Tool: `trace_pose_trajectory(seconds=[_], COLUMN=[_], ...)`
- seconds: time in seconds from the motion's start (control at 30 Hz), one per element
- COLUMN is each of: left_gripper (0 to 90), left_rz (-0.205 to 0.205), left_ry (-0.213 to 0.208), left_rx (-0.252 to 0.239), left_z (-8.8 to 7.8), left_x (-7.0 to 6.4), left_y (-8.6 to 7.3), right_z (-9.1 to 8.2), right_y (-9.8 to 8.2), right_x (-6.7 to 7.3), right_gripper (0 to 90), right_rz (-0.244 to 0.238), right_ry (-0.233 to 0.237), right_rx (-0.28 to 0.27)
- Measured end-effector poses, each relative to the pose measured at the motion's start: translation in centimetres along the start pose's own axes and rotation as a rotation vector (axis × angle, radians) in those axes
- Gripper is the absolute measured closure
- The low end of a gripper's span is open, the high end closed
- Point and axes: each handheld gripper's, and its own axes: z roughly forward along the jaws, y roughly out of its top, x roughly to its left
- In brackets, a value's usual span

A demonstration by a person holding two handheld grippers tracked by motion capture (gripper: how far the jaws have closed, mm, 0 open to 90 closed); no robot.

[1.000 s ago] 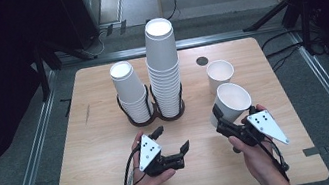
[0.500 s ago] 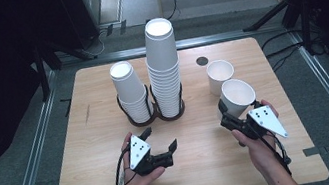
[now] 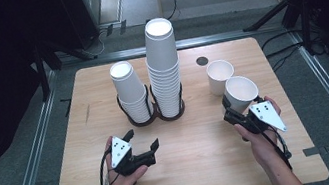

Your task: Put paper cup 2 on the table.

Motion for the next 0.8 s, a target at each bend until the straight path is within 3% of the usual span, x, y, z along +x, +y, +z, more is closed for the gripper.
trace_pose_trajectory(seconds=[0.27,0.43,0.6,0.8], left_gripper=[7.2,7.2,7.2,7.2], left_rz=[-0.015,-0.043,-0.052,-0.049], left_ry=[0.032,0.047,0.071,0.094], left_rx=[0.033,0.035,0.034,0.041], left_z=[-1.7,-3.1,-4.7,-6.3], left_x=[2.0,3.6,5.0,6.2], left_y=[-0.9,-1.3,-1.9,-2.4], right_z=[0.6,1.0,1.3,1.7], right_y=[-0.5,-0.9,-1.4,-1.6], right_x=[-1.0,-1.9,-2.5,-3.1], right_gripper=[13.3,13.3,13.4,13.3], right_rz=[-0.033,-0.023,-0.014,-0.015], right_ry=[-0.017,-0.013,-0.052,-0.062], right_rx=[0.006,0.021,0.028,0.031])
